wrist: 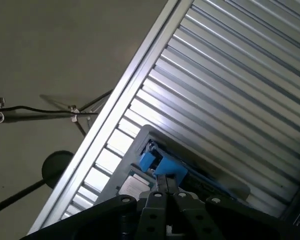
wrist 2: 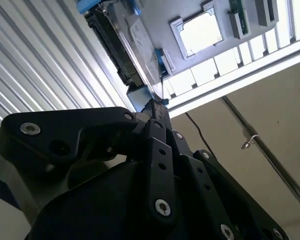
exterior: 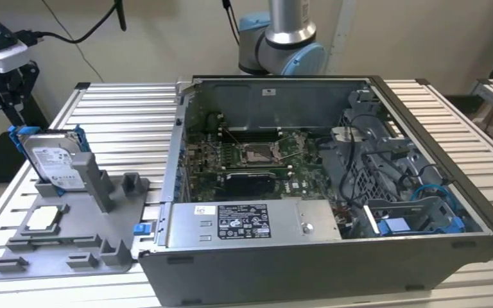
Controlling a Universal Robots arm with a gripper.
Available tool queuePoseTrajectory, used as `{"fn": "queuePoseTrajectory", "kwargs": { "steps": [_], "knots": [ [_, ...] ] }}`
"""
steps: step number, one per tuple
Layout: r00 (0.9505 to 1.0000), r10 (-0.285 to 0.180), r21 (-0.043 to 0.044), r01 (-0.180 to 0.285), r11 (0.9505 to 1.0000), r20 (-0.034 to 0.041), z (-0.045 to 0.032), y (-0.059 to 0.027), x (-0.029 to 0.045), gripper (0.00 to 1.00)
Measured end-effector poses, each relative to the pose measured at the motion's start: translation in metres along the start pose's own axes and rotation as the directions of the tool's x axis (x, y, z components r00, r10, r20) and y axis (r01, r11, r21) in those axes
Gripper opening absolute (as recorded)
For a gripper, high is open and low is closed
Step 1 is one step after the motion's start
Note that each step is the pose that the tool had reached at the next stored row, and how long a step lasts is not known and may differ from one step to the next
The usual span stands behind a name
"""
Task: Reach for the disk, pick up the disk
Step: 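Pick up the disk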
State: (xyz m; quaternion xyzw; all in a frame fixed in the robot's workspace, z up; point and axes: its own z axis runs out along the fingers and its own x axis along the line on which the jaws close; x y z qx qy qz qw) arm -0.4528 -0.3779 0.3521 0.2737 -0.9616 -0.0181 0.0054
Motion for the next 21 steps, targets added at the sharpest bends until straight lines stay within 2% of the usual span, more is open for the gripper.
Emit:
{"fn": "queuePoseTrajectory", "kwargs": {
  "steps": [6, 13, 17, 21],
  "knots": [
    [0.9975, -0.07, -0.0001, 0.07, 0.9975, -0.0027, 0.0, 0.0001, 0.0001, 0.0],
    [0.9884, -0.152, -0.0004, 0.152, 0.9884, -0.0058, 0.0, 0.0002, 0.0003, 0.0],
    [0.9789, -0.204, -0.0007, 0.204, 0.9789, -0.0078, 0.0, 0.0003, 0.0004, 0.0],
    [0.9618, -0.274, -0.0007, 0.274, 0.9618, -0.0098, 0.0001, 0.0003, 0.0005, 0.0]
  ]
}}
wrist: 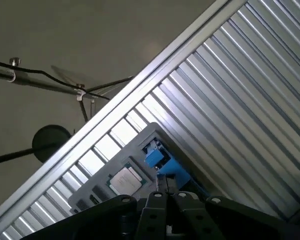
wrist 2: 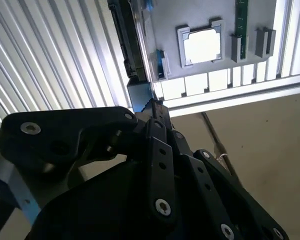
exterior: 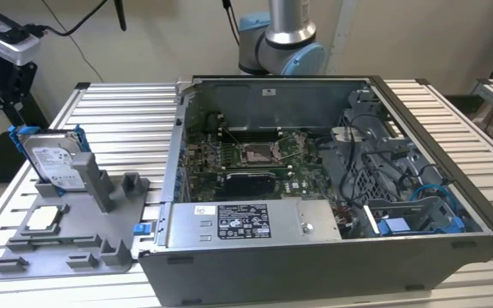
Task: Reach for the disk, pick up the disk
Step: 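Pick up the disk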
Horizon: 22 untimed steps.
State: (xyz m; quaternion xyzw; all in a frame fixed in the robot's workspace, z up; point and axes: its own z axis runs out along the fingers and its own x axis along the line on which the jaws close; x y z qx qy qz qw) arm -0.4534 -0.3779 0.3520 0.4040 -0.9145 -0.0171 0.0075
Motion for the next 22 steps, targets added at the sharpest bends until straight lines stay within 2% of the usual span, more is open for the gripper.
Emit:
{"fn": "queuePoseTrajectory", "kwargs": {
  "steps": [4, 8, 11, 13, 17, 22],
  "knots": [
    [0.9976, -0.069, 0.0006, 0.069, 0.9976, -0.002, 0.0, 0.0, 0.0, 0.0],
    [0.9942, -0.107, 0.0004, 0.107, 0.9942, -0.0035, -0.0001, 0.0, 0.0, 0.0],
    [0.9876, -0.157, 0.0002, 0.157, 0.9876, -0.0053, -0.0001, 0.0, 0.0, 0.0],
    [0.9812, -0.193, 0.0005, 0.193, 0.9812, -0.0064, -0.0001, 0.0, 0.0, 0.0],
    [0.9646, -0.263, 0.0018, 0.263, 0.9647, -0.0079, -0.0001, 0.0, 0.0, 0.0],
    [0.9365, -0.35, 0.0008, 0.351, 0.9366, -0.011, -0.0001, 0.0, 0.0, 0.0]
  ]
}}
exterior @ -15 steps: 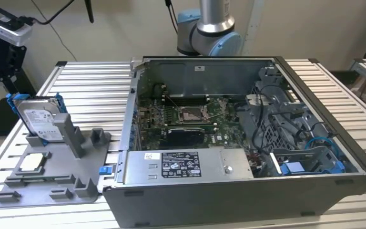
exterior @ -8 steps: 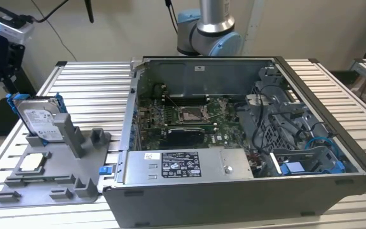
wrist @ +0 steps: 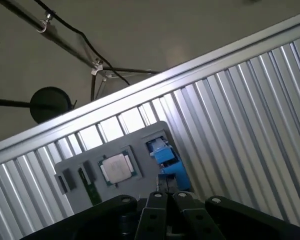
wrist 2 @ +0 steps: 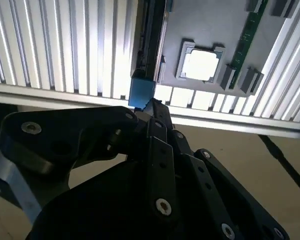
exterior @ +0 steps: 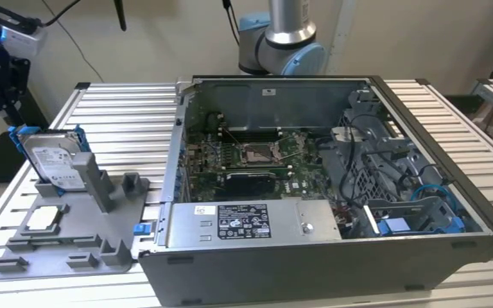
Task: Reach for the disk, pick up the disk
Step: 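Pick up the disk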
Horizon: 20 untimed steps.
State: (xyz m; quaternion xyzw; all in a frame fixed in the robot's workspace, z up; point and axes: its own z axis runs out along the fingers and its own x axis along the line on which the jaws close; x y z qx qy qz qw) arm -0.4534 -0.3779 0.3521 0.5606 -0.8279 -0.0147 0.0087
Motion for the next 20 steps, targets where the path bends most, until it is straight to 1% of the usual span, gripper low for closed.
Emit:
{"fn": "queuePoseTrajectory", "kwargs": {
  "steps": [3, 6, 8, 10, 12, 13, 16, 18, 19, 20],
  "knots": [
    [0.9985, -0.054, 0.0019, 0.054, 0.9985, -0.0011, 0.0, 0.0, 0.0, 0.0],
    [0.9941, -0.109, 0.0078, 0.109, 0.994, -0.0012, -0.0001, 0.0, 0.0, 0.0],
    [0.9897, -0.143, 0.017, 0.143, 0.9896, 0.0001, 0.0003, 0.0001, 0.0, 0.0],
    [0.9844, -0.176, 0.0266, 0.176, 0.984, 0.0013, 0.0006, -0.0001, 0.0, 0.0],
    [0.9798, -0.2, 0.028, 0.2, 0.9794, 0.0009, 0.0011, -0.0004, -0.0002, 0.0],
    [0.9787, -0.205, 0.028, 0.205, 0.9783, 0.0007, 0.0012, -0.0008, -0.0004, 0.0],
    [0.9764, -0.216, 0.028, 0.216, 0.976, 0.0003, 0.0015, -0.0026, -0.001, 0.0],
    [0.9763, -0.217, 0.0279, 0.216, 0.9759, 0.0002, 0.0015, -0.0026, -0.001, 0.0],
    [0.9762, -0.217, 0.0279, 0.217, 0.9758, 0.0003, 0.0015, -0.0026, -0.001, 1.0],
    [0.9761, -0.217, 0.0279, 0.217, 0.9757, 0.0002, 0.0015, -0.0026, -0.001, 1.0]
  ]
}}
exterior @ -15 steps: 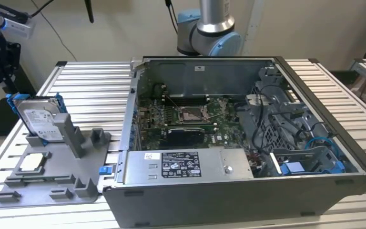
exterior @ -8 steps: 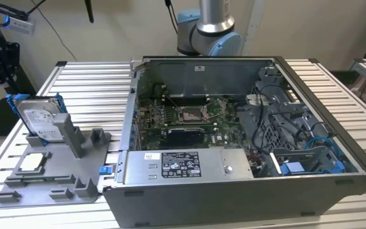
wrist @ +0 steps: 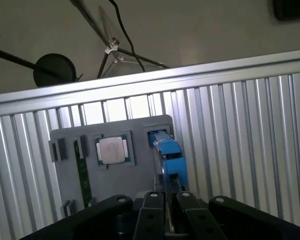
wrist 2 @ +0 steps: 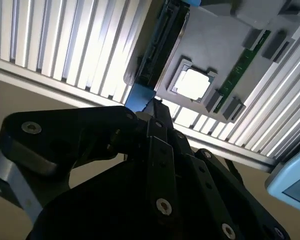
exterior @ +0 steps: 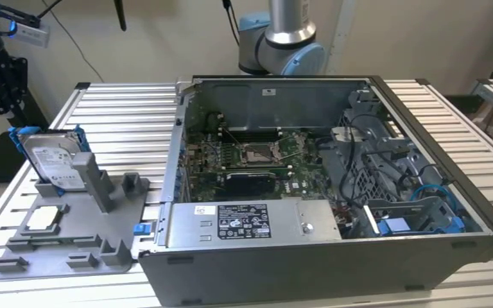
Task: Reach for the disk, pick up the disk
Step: 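Pick up the disk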
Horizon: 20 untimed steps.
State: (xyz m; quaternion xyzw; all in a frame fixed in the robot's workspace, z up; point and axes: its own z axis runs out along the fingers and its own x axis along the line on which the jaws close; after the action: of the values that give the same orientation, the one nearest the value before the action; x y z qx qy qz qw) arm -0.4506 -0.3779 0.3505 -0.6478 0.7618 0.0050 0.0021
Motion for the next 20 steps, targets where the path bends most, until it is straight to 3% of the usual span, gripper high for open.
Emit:
{"fn": "queuePoseTrajectory", "kwargs": {
  "steps": [5, 13, 20],
  "knots": [
    [1.0, -0.001, -0.0001, 0.001, 1.0, -0.0001, 0.0019, 0.0001, -0.001, 1.0],
    [0.9999, -0.01, 0.0, 0.01, 1.0, -0.0014, 0.0144, 0.0011, -0.0106, 1.0],
    [0.998, -0.063, -0.0033, 0.063, 0.998, -0.0025, 0.0243, 0.0011, -0.0108, 1.0]
  ]
}}
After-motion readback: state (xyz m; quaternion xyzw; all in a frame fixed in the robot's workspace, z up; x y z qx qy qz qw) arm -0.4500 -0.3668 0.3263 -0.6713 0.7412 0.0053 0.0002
